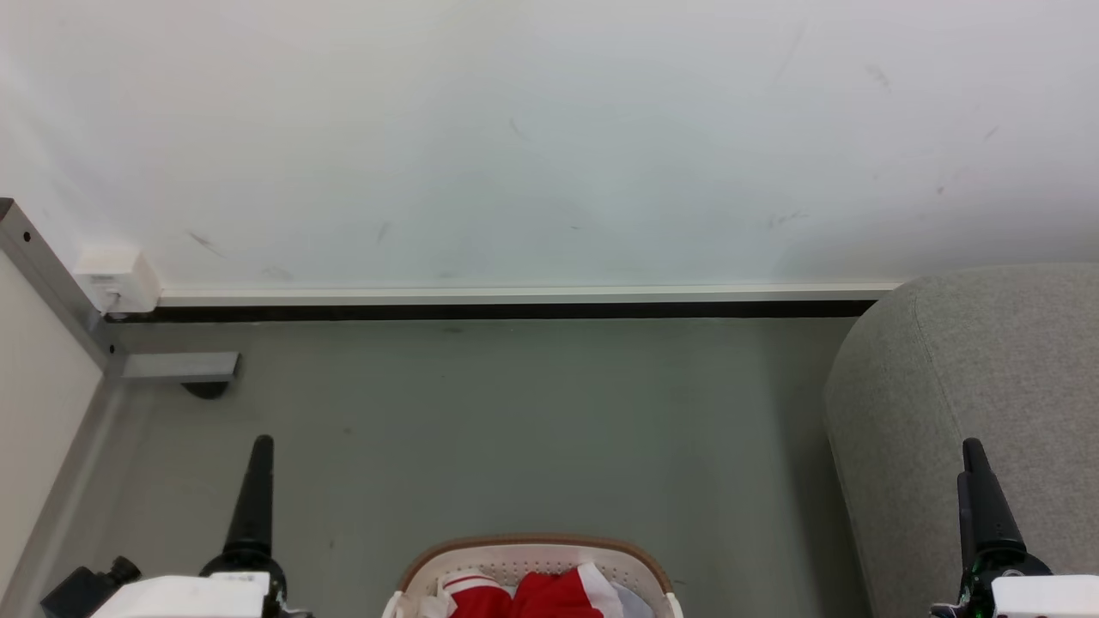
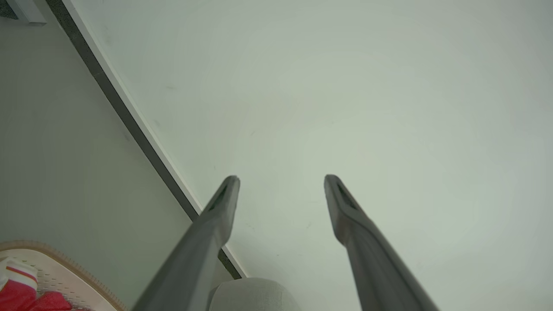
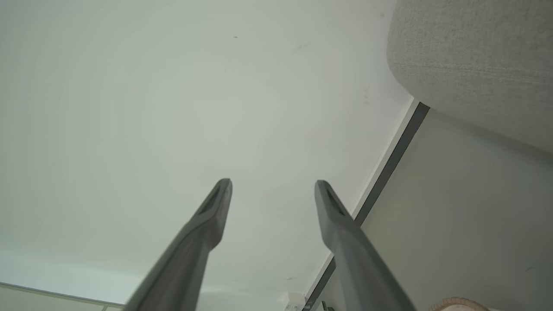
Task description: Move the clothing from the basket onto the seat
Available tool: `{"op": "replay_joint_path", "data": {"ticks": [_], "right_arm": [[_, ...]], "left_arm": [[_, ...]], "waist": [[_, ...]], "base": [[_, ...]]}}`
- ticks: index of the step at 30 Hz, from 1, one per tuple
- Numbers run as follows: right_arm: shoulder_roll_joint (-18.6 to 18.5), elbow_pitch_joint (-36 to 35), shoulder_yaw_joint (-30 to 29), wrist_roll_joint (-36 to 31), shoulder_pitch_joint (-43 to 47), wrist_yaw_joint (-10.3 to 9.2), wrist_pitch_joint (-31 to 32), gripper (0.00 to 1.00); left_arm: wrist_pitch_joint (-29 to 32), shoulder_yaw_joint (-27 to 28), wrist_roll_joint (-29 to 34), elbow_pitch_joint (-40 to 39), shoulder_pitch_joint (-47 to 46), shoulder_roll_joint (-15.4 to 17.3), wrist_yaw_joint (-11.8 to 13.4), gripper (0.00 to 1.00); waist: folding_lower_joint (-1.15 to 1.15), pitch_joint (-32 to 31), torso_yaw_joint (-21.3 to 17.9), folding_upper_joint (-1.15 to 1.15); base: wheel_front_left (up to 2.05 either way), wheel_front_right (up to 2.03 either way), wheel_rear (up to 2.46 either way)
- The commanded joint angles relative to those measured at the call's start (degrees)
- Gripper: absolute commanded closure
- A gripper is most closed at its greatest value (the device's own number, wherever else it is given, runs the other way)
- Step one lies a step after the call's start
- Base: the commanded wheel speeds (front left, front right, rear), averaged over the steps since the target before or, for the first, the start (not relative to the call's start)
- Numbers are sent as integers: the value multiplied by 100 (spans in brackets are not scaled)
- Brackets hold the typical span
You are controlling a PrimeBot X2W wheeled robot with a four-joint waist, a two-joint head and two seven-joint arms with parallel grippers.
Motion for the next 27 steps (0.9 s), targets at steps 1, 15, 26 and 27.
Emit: {"op": "replay_joint_path", "data": {"ticks": [1,15,26,27], "right_arm": [[-62,-135,17,-156,-147,-3,-50,0],[-72,-344,287,-2144,-188,-4,-333,0],[-78,-209,522,-3981,-175,-5,-533,0],[-79,-202,529,-4134,-177,-5,-552,0]], "left_arm": [[-52,-5,208,-159,-70,43,9,0],[-335,-146,1798,-420,26,53,188,0],[-542,-305,3555,-500,93,106,426,0],[-552,-315,3670,-473,100,113,451,0]], "waist": [[0,5,-2,0],[0,45,-65,0],[0,46,-88,0],[0,43,-89,0]], "base": [[0,0,0],[0,0,0],[0,0,0],[0,0,0]]}}
